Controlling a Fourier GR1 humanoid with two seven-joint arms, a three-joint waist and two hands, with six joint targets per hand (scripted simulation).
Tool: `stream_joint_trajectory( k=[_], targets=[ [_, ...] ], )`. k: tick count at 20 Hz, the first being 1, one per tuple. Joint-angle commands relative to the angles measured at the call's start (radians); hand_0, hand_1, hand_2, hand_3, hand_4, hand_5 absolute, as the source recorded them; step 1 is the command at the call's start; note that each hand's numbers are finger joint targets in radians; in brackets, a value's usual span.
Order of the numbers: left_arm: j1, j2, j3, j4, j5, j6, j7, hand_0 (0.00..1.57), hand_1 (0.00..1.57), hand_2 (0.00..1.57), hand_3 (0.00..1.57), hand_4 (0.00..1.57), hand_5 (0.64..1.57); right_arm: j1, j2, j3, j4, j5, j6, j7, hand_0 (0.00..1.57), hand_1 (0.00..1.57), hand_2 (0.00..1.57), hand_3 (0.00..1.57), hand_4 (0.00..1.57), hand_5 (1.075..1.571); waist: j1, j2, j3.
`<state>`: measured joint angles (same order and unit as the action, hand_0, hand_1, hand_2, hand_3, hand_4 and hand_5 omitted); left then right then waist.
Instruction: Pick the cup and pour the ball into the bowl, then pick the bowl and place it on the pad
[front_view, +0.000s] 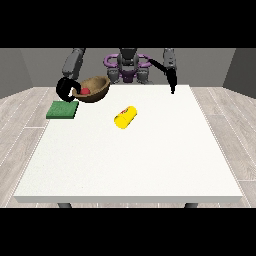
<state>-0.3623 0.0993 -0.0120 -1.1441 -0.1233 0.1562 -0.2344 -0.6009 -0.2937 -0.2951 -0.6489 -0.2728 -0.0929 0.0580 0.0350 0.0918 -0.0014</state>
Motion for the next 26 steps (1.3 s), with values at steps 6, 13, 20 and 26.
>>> stream_joint_trajectory(
  k=[6,13,20,26],
  targets=[
    [-0.033,-0.067,-0.037,0.013,-0.059,0.058,-0.018,0.00,0.00,0.00,0.00,0.00,0.713,0.027,-0.147,-0.054,0.014,-0.058,0.156,0.021,1.57,1.57,1.57,0.83,0.89,1.568,-0.015,0.046,0.0017],
    [-0.061,-0.093,-0.067,-0.047,-0.102,0.094,-0.037,0.00,0.00,0.00,0.00,0.00,0.714,0.029,-0.273,-0.150,0.117,-0.129,0.292,-0.052,1.57,1.57,1.57,0.84,0.87,1.570,0.032,0.160,0.0025],
    [-0.084,-0.092,-0.085,-0.196,-0.148,0.164,-0.072,0.00,0.00,0.00,0.00,0.00,0.703,-0.009,-0.432,-0.235,0.222,-0.185,0.486,-0.139,1.57,1.57,1.57,0.00,0.84,1.568,0.023,0.398,0.0049],
    [-0.044,-0.076,-0.107,-0.340,-0.177,0.163,-0.002,0.00,0.00,0.00,0.00,0.00,0.699,-0.075,-0.448,-0.252,0.289,-0.191,0.497,-0.184,1.57,1.57,1.57,0.00,0.84,1.570,0.021,0.445,0.0038]
  ],
)
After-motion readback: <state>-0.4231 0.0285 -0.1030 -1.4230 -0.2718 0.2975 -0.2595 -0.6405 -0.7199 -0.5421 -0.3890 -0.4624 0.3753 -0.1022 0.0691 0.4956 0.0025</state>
